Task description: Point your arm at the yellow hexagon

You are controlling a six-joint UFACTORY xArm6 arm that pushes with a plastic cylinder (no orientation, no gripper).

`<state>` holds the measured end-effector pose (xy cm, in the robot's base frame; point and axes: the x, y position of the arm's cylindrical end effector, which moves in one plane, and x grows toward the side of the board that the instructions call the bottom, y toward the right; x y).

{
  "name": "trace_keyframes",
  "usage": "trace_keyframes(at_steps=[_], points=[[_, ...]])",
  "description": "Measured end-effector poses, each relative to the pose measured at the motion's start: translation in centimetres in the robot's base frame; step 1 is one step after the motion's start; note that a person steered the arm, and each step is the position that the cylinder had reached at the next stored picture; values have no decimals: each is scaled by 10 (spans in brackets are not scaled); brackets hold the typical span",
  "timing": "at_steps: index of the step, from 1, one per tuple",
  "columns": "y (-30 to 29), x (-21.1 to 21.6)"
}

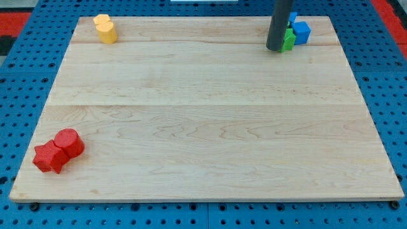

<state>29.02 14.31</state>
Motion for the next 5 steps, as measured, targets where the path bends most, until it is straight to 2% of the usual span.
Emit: trace_keyframes(at_steps=[3, 5], points=[[-14, 5], [-118, 27]])
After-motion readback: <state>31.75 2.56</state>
